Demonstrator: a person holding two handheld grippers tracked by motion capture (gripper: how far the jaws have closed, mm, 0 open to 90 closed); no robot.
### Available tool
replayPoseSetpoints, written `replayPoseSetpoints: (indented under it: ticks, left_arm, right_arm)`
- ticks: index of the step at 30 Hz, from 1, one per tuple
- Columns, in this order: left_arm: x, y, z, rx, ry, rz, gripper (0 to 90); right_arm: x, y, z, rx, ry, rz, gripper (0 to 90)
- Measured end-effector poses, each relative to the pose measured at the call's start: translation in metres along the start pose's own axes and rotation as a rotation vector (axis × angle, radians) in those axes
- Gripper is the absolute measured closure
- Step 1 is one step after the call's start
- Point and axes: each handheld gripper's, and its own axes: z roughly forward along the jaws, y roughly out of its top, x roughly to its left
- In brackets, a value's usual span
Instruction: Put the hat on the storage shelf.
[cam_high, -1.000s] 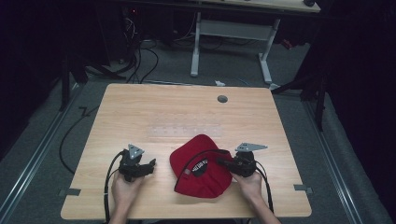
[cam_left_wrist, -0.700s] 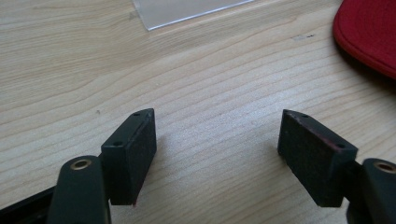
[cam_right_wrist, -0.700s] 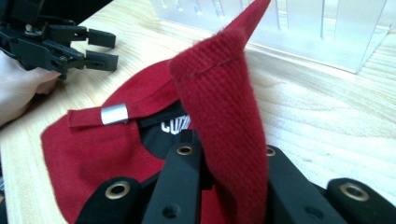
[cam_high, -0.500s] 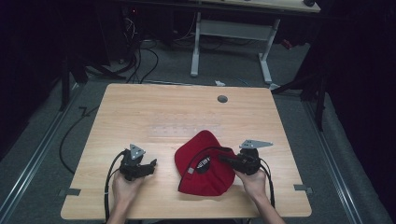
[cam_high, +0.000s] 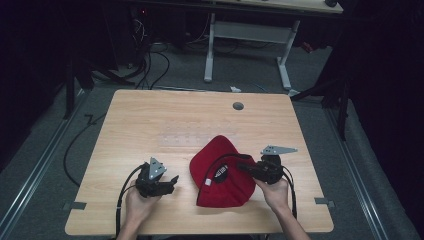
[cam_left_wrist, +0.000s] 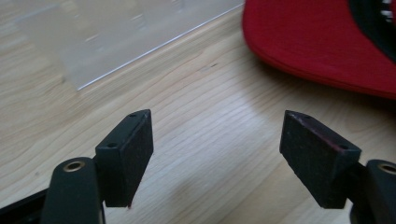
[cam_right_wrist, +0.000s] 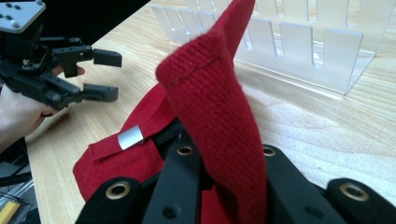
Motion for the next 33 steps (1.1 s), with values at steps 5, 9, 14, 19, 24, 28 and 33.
replayPoseSetpoints:
  ticks: [5,9,14,19,24,28,33]
  left_arm:
    - [-0.016,-0.003,0.000,0.014,-0.048,0.054,24.8]
    - [-0.022,-0.004,0.001,0.020,-0.066,0.071,24.5]
    - [-0.030,-0.004,0.002,0.022,-0.090,0.092,24.2]
    - [-0.037,-0.004,0.004,0.033,-0.104,0.111,23.4]
    - [-0.042,-0.004,0.006,0.040,-0.115,0.137,22.6]
    - [-0.044,-0.003,0.007,0.036,-0.120,0.138,22.2]
    - [-0.046,-0.003,0.008,0.030,-0.125,0.154,22.0]
  right_arm:
    - [0.000,0.007,-0.003,-0.006,0.011,-0.001,86.5]
    - [0.000,0.012,-0.005,-0.009,0.020,0.011,86.5]
    - [0.000,0.017,-0.005,-0.009,0.028,0.016,86.5]
    - [0.001,0.021,-0.003,-0.003,0.049,0.028,86.5]
    - [0.004,0.026,-0.002,0.008,0.063,0.032,86.5]
    - [0.005,0.029,-0.001,0.010,0.076,0.037,86.5]
    - [0.004,0.030,0.002,0.031,0.089,0.064,86.4]
